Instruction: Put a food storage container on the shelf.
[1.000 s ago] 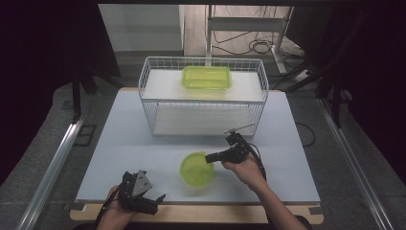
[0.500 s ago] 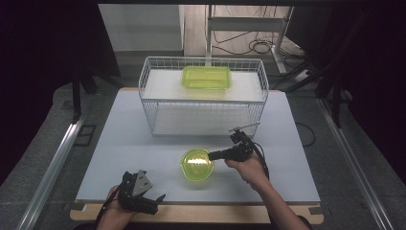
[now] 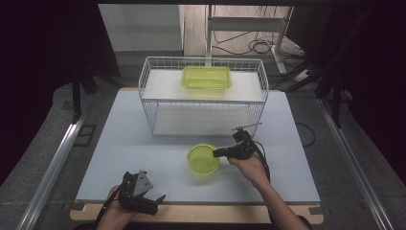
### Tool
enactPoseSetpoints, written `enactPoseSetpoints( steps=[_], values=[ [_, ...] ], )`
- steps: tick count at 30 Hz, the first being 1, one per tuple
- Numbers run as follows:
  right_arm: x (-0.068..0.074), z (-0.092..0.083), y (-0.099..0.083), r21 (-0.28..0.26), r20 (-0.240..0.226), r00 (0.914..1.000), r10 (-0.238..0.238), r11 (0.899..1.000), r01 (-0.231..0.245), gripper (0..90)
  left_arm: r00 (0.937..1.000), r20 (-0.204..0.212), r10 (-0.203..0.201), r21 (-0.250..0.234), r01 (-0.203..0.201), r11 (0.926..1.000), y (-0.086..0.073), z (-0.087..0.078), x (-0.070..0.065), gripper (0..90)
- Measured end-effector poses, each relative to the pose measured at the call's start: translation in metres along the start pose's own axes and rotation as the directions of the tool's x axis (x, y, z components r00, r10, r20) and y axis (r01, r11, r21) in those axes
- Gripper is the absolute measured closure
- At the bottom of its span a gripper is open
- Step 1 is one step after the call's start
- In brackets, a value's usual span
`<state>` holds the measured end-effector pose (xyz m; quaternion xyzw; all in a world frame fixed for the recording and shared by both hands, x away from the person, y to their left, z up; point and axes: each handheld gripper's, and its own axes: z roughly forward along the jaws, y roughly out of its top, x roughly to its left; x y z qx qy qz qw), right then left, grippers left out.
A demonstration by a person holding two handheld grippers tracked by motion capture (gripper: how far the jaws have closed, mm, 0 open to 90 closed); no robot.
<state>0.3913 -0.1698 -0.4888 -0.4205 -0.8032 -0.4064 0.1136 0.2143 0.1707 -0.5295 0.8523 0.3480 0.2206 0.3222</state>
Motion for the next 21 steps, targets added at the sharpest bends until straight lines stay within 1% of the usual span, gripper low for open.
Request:
enactPoseSetpoints(
  steps=[3, 5, 8, 9, 12, 14, 16, 18, 19, 20, 21],
  values=[
    [-0.005, 0.001, -0.001, -0.003, -0.006, 0.9998, 0.019, 1.0, -0.019, 71.1, 1.0, 0.001, 0.002, 0.002, -0.002, 1.0, 0.0, 0.0, 0.0, 1.2],
    [-0.006, 0.001, -0.001, -0.003, -0.004, 0.9998, 0.022, 1.0, -0.022, 69.5, 1.0, 0.002, 0.003, 0.005, -0.003, 1.0, 0.0, 0.0, 0.0, 1.2],
    [-0.007, 0.002, 0.001, -0.013, 0.0, 0.9997, 0.024, 1.0, -0.024, 63.2, 1.0, 0.002, 0.005, 0.006, -0.005, 1.0, 0.0, 0.0, 0.0, 1.2],
    [-0.008, 0.001, 0.001, -0.012, -0.004, 0.9996, 0.028, 1.0, -0.028, 63.0, 1.0, 0.002, 0.005, 0.007, -0.005, 1.0, 0.0, 0.0, 0.0, 1.2],
    [-0.009, 0.001, 0.004, -0.019, 0.003, 0.9994, 0.033, 0.999, -0.033, 59.6, 1.0, 0.003, 0.007, 0.008, -0.007, 0.9999, 0.0, 0.001, 0.0, 1.2],
    [-0.01, 0.001, 0.006, -0.022, -0.012, 0.999, 0.044, 0.999, -0.044, 58.8, 1.0, 0.003, 0.007, 0.01, -0.007, 0.9999, 0.0, 0.001, 0.0, 1.2],
    [-0.011, 0.003, 0.007, -0.015, -0.022, 0.9987, 0.045, 0.999, -0.045, 58.6, 0.9999, 0.003, 0.01, 0.012, -0.01, 0.9999, 0.0, 0.001, 0.0, 1.2],
    [-0.013, 0.005, 0.009, -0.008, -0.04, 0.9979, 0.051, 0.999, -0.051, 60.4, 0.9999, 0.003, 0.01, 0.012, -0.01, 0.9999, 0.0, 0.0, 0.0, 1.2],
    [-0.014, 0.007, 0.009, -0.001, -0.053, 0.9969, 0.059, 0.998, -0.059, 62.5, 1.0, 0.003, 0.009, 0.012, -0.009, 0.9999, -0.001, 0.0, 0.0, 1.2],
    [-0.015, 0.009, 0.009, 0.003, -0.064, 0.9959, 0.065, 0.998, -0.065, 66.1, 1.0, 0.003, 0.009, 0.013, -0.009, 0.9999, -0.001, 0.001, 0.0, 1.2],
    [-0.016, 0.01, 0.009, 0.003, -0.085, 0.9936, 0.075, 0.997, -0.075, 71.0, 1.0, 0.003, 0.008, 0.012, -0.008, 0.9999, -0.001, 0.001, 0.0, 1.2]
  ],
)
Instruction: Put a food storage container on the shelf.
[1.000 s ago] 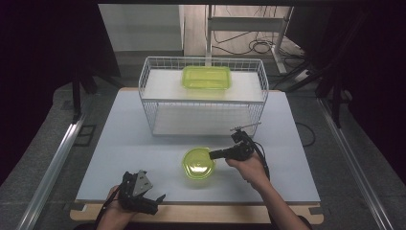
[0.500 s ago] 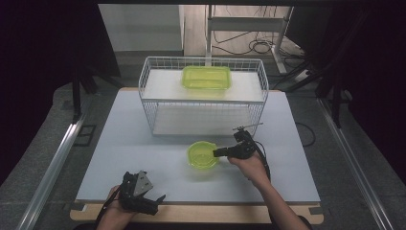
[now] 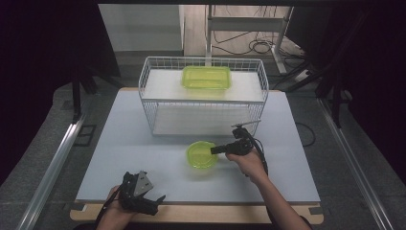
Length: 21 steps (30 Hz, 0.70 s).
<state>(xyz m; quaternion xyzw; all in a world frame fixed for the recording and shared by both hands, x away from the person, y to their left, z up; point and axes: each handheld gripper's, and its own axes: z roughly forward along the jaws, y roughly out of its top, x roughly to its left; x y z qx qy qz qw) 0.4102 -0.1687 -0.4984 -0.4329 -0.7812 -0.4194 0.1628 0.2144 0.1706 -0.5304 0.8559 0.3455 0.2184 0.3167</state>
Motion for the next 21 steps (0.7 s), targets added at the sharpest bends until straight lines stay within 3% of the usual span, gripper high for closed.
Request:
enactPoseSetpoints(
  steps=[4, 11, 15, 21],
  values=[
    [-0.003, 0.0, 0.001, 0.009, -0.057, 0.9981, 0.022, 1.0, -0.021, 80.4, 1.0, 0.003, 0.004, 0.006, -0.004, 1.0, 0.0, 0.001, 0.0, 1.2],
    [0.005, -0.004, -0.001, 0.016, -0.052, 0.9986, 0.012, 1.0, -0.012, 81.8, 1.0, 0.004, 0.009, 0.008, -0.009, 0.9999, 0.0, 0.001, 0.0, 1.2],
    [0.004, -0.009, -0.001, -0.008, -0.075, 0.9967, 0.031, 0.999, -0.032, 82.0, 1.0, 0.004, 0.007, 0.008, -0.007, 0.9999, 0.0, 0.001, 0.0, 1.2],
    [0.01, -0.02, 0.001, -0.044, -0.08, 0.9966, 0.021, 0.999, -0.025, 81.9, 1.0, -0.003, -0.005, -0.003, 0.005, 1.0, 0.0, 0.0, 0.0, 1.2]
  ],
)
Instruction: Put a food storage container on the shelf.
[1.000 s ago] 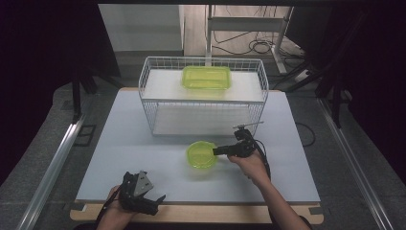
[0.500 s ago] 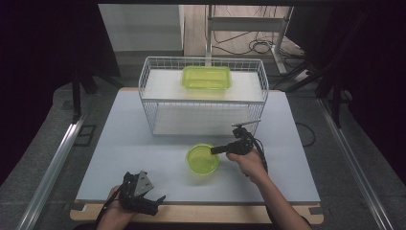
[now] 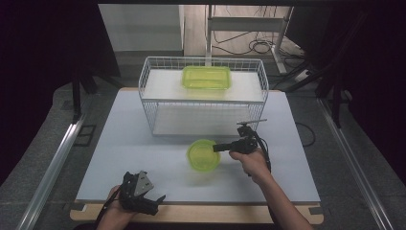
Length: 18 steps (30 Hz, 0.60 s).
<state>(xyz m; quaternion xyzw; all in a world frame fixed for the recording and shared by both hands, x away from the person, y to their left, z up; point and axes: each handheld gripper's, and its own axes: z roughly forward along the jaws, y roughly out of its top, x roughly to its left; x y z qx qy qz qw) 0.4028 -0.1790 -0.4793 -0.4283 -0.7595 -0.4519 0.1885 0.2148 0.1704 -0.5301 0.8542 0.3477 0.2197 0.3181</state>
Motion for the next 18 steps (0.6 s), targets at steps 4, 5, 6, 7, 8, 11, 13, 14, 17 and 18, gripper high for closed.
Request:
enactPoseSetpoints(
  steps=[4, 5, 6, 7, 8, 11, 13, 14, 17, 18],
  values=[
    [0.01, -0.01, 0.003, -0.025, -0.013, 0.9998, -0.013, 1.0, 0.013, 81.9, 0.9998, 0.0, -0.018, -0.019, 0.018, 0.9997, 0.001, -0.003, 0.002, 0.8],
    [0.013, -0.013, 0.003, -0.03, -0.015, 0.9998, -0.014, 0.999, 0.014, 81.9, 0.9997, 0.0, -0.026, -0.027, 0.026, 0.9993, 0.001, -0.003, 0.002, 0.6],
    [0.016, -0.016, 0.005, -0.037, -0.014, 0.9997, -0.018, 0.999, 0.018, 81.9, 0.9995, -0.001, -0.03, -0.031, 0.03, 0.9991, 0.001, -0.003, 0.002, 0.5],
    [0.019, -0.019, 0.006, -0.044, -0.015, 0.9996, -0.026, 0.999, 0.025, 81.9, 0.9996, 0.001, -0.029, -0.029, 0.029, 0.9992, 0.001, -0.004, 0.003, 0.5],
    [0.023, -0.022, 0.008, -0.052, -0.02, 0.9995, -0.026, 0.998, 0.025, 81.9, 0.9996, 0.0, -0.029, -0.028, 0.029, 0.9992, 0.001, -0.003, 0.003, 0.5],
    [0.034, -0.032, 0.013, -0.072, -0.018, 0.999, -0.04, 0.997, 0.039, 81.9, 0.9998, -0.003, -0.021, -0.021, 0.021, 0.9996, 0.001, -0.003, 0.002, 0.5],
    [0.041, -0.038, 0.018, -0.08, -0.017, 0.9984, -0.054, 0.995, 0.053, 81.8, 0.9998, -0.002, -0.02, -0.021, 0.02, 0.9996, 0.001, -0.003, 0.002, 0.4],
    [0.044, -0.04, 0.02, -0.085, -0.015, 0.998, -0.061, 0.995, 0.059, 81.8, 0.9998, -0.003, -0.019, -0.021, 0.019, 0.9996, 0.001, -0.003, 0.002, 0.5],
    [0.052, -0.046, 0.025, -0.097, -0.015, 0.997, -0.076, 0.993, 0.074, 81.8, 0.9998, -0.003, -0.018, -0.021, 0.018, 0.9996, 0.001, -0.003, 0.002, 0.5],
    [0.054, -0.047, 0.027, -0.099, -0.016, 0.9968, -0.079, 0.992, 0.077, 81.8, 0.9998, -0.004, -0.019, -0.022, 0.019, 0.9996, 0.001, -0.003, 0.002, 0.5]
  ],
)
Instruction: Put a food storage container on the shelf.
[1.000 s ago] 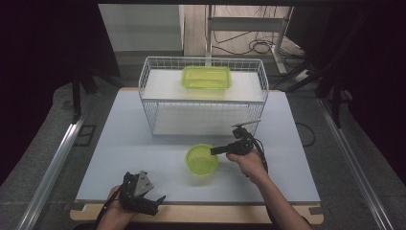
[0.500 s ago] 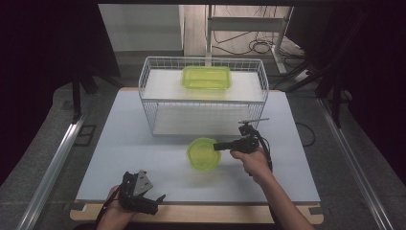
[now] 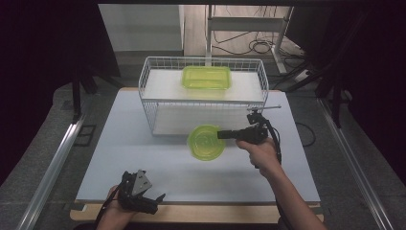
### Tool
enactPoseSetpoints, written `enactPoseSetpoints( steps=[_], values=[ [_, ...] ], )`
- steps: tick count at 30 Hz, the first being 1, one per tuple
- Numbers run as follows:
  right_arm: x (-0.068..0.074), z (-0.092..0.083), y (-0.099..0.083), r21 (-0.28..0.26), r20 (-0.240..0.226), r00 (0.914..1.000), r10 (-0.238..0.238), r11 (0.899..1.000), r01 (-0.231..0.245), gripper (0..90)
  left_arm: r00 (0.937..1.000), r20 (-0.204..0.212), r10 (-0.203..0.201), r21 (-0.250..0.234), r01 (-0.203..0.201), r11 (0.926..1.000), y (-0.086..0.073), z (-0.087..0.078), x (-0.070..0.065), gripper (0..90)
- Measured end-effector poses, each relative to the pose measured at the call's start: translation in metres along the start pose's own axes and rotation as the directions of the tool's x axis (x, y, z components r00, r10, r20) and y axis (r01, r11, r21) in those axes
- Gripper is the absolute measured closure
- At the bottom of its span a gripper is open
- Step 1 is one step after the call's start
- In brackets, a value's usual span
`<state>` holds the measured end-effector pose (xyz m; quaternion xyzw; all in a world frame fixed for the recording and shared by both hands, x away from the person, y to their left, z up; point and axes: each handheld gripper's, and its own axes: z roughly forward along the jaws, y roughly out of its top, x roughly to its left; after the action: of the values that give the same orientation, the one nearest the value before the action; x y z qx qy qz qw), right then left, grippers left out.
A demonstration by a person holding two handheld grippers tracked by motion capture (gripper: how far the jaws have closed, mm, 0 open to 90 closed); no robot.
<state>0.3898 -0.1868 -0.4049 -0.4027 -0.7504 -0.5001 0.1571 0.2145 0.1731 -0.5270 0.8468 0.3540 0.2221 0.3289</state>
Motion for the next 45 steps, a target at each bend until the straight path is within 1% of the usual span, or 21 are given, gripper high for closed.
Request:
enactPoseSetpoints(
  steps=[2, 7, 8, 13, 21, 24, 28, 33, 34, 35, 37, 41, 45],
  values=[
    [0.002, -0.002, 0.003, -0.007, -0.001, 1.0, -0.002, 1.0, 0.002, 81.8, 1.0, 0.0, -0.006, -0.007, 0.006, 1.0, 0.0, 0.0, 0.0, 0.5],
    [0.006, -0.006, 0.009, -0.021, -0.008, 0.9999, -0.007, 1.0, 0.007, 81.8, 1.0, -0.002, 0.001, -0.001, -0.001, 1.0, 0.0, 0.0, 0.0, 0.5],
    [0.008, -0.007, 0.01, -0.024, -0.007, 0.9999, -0.008, 1.0, 0.008, 81.8, 1.0, 0.0, -0.007, -0.005, 0.007, 1.0, 0.0, 0.0, 0.0, 0.5],
    [0.016, -0.017, 0.022, -0.051, -0.002, 0.9998, -0.02, 0.999, 0.02, 81.8, 1.0, -0.001, 0.001, 0.002, -0.001, 1.0, 0.0, 0.0, 0.0, 0.5],
    [0.037, -0.036, 0.05, -0.099, 0.011, 0.9984, -0.055, 0.994, 0.056, 81.8, 1.0, -0.004, 0.002, -0.003, -0.002, 1.0, 0.0, 0.0, 0.001, 0.5],
    [0.043, -0.042, 0.06, -0.114, 0.014, 0.9978, -0.065, 0.991, 0.066, 81.8, 0.9999, -0.002, -0.011, -0.011, 0.011, 0.9999, 0.0, 0.0, 0.001, 0.5],
    [0.051, -0.048, 0.075, -0.139, 0.01, 0.9976, -0.068, 0.988, 0.069, 81.8, 1.0, -0.002, -0.005, -0.004, 0.005, 1.0, 0.0, 0.0, 0.001, 0.5],
    [0.06, -0.053, 0.095, -0.168, 0.026, 0.9969, -0.075, 0.983, 0.078, 81.8, 1.0, 0.002, -0.002, -0.001, 0.002, 1.0, 0.0, 0.001, 0.001, 0.5],
    [0.062, -0.054, 0.099, -0.175, 0.026, 0.9969, -0.074, 0.981, 0.078, 81.8, 1.0, 0.003, -0.008, -0.004, 0.008, 1.0, -0.001, 0.001, 0.0, 0.5],
    [0.064, -0.055, 0.104, -0.179, 0.028, 0.9971, -0.071, 0.981, 0.075, 81.8, 1.0, 0.003, -0.003, -0.001, 0.003, 1.0, -0.001, 0.001, 0.001, 0.5],
    [0.067, -0.055, 0.113, -0.191, 0.035, 0.9971, -0.068, 0.979, 0.073, 81.8, 1.0, 0.006, -0.003, 0.003, 0.003, 1.0, -0.001, 0.001, 0.001, 0.5],
    [0.071, -0.056, 0.13, -0.219, 0.074, 0.9956, -0.058, 0.973, 0.073, 81.7, 1.0, 0.008, -0.004, 0.003, 0.004, 1.0, -0.001, 0.001, 0.001, 0.5],
    [0.073, -0.05, 0.146, -0.236, 0.132, 0.9899, -0.051, 0.968, 0.081, 81.7, 1.0, 0.007, 0.0, 0.006, 0.0, 1.0, -0.002, 0.0, 0.002, 0.5]
  ],
)
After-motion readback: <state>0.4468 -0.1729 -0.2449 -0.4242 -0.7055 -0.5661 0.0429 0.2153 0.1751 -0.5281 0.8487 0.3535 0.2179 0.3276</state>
